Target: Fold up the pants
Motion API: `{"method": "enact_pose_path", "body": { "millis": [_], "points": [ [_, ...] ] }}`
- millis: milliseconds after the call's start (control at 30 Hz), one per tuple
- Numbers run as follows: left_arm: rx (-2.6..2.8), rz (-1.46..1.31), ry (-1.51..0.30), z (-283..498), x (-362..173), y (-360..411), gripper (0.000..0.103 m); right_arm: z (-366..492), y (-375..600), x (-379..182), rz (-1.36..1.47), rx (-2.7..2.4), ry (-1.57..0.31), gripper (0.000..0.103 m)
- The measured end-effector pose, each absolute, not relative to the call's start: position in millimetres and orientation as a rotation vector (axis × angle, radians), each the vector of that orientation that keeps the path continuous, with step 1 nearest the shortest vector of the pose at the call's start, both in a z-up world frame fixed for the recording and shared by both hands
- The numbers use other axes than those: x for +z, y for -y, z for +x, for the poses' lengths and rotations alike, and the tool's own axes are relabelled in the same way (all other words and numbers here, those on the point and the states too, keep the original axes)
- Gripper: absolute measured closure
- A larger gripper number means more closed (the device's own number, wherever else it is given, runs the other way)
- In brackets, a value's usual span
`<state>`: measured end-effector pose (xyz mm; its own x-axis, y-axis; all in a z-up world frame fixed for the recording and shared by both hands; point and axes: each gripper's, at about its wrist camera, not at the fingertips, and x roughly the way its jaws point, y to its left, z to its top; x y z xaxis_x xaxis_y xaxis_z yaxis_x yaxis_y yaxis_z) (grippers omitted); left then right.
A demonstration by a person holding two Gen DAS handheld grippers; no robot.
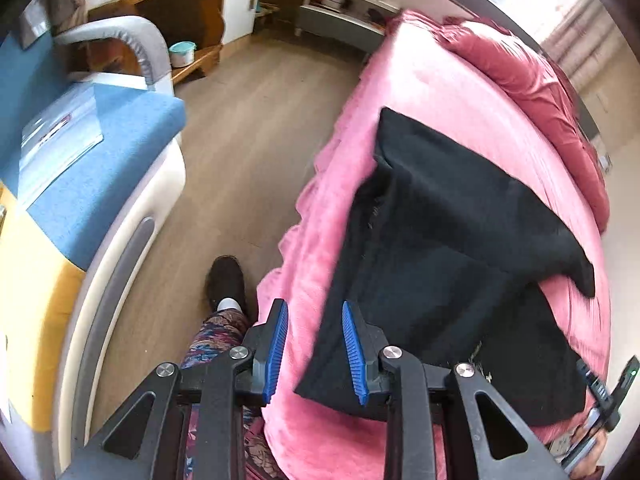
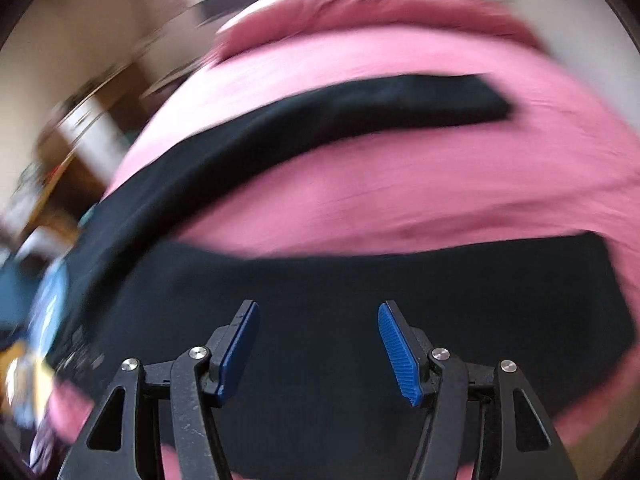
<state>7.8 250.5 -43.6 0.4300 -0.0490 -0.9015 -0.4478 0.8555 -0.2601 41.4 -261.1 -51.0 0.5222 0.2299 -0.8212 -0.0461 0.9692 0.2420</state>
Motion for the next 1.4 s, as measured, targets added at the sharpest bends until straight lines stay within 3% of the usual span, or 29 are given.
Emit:
{"method": "enact_pose_path", "body": {
  "millis": [300,733,1133,1233,1300,1400],
  "points": [
    [0.183,-0.488,-1.013,98.0,-31.6,-249.5,0.069,47.9,151.8,-90.5,0.094,0.411,-1.143,0.040],
    [0.210,-0.699,-1.128,277.5,-93.1,-268.4,0.069,63.2,165.3,-105.5,0.179,0.348,-1.186,0.037],
    [0.240,-0.710,-1.205,327.7,-117.8,-269.9,0.068,83.7,173.3,-110.4,0.225,0.343,-1.205,0.030],
    [0.242,-0.620,-1.212,327.2,-116.1,-258.2,0.075,84.3,173.6,-110.2,0.229,0.339,-1.203,0.030],
    [0.235,-0.582,-1.193,323.9,-110.7,-251.7,0.093,84.7,173.9,-109.8,0.233,0.335,-1.201,0.030],
    [0.191,-0.599,-1.117,306.3,-86.5,-247.3,0.097,82.9,174.8,-108.0,0.229,0.335,-1.197,0.030]
  ]
}}
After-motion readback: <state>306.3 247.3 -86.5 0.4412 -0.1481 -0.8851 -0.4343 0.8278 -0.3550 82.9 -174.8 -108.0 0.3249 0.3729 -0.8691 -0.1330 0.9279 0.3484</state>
